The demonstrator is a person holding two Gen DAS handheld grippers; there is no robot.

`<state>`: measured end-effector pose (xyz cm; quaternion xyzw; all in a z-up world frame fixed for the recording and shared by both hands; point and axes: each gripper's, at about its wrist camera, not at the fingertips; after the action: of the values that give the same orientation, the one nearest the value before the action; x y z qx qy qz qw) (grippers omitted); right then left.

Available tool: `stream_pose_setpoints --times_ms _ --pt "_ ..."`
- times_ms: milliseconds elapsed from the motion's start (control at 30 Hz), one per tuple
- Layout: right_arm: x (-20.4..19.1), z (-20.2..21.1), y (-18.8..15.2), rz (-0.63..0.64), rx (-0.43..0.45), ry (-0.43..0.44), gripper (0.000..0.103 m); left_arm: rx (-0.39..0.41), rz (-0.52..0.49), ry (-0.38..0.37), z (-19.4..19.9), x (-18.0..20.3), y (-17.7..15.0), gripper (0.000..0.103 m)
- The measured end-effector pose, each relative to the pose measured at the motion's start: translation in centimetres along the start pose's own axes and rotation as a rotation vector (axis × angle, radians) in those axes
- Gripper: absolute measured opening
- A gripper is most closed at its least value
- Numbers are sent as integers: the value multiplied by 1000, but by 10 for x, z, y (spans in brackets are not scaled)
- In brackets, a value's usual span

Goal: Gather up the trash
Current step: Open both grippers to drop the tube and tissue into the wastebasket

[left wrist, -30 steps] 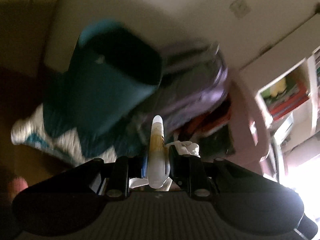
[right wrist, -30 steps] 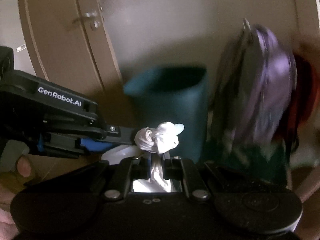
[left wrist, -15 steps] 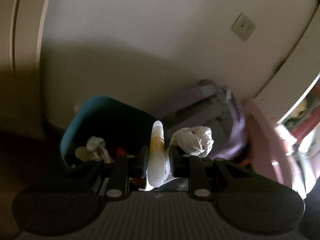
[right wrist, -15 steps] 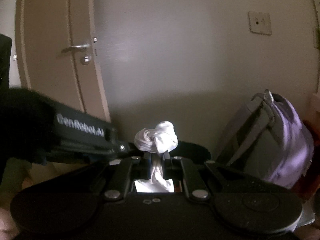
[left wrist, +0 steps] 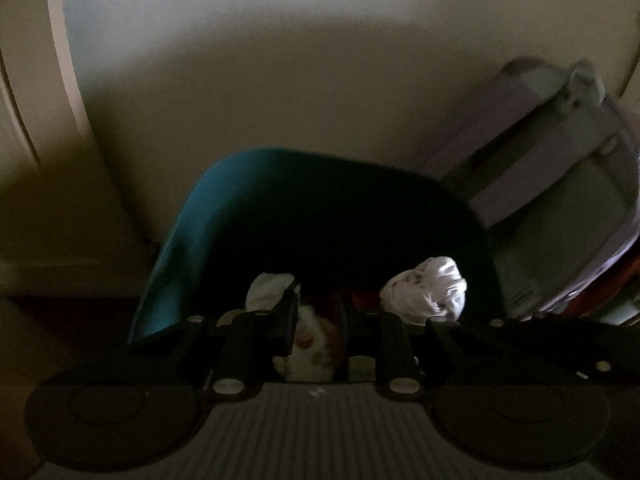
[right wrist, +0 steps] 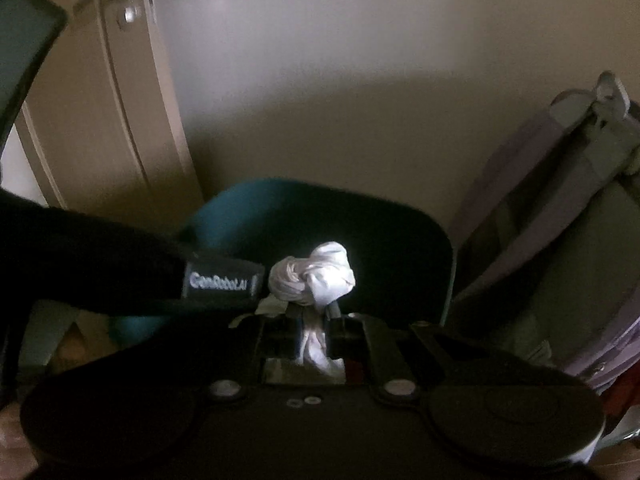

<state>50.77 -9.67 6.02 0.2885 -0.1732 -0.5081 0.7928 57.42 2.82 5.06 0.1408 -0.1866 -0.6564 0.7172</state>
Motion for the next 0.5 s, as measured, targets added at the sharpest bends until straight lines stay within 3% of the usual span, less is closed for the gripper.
stream_pose_setpoints --times_ms 200,300,367,400,433,500 --pt "-10 -24 -3 54 -68 -38 21 -43 -19 43 -22 -5 -4 21" --pt "-14 -22 -8 76 -58 -45 24 -50 -17 47 -25 -8 -6 21" --pt "-12 -22 -5 80 -55 -48 37 -47 -18 59 -23 -6 -7 21" --pt "-11 -20 -7 80 -53 -51 55 -47 -17 58 -21 -5 -7 21" --pt "-13 -17 -9 84 -47 -54 62 -46 -15 52 -19 -5 -8 21" --pt "-12 -13 -10 85 -46 -63 62 -39 -16 48 -15 -4 -11 21"
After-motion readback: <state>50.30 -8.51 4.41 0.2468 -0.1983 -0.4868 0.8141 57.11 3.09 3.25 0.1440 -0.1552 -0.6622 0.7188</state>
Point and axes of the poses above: each gripper's, at about its wrist camera, not at the fingertips, and z roughly against the way its jaws point, x to its right, y to its top, and after that the axes turned 12 degrees about -x, right-handed
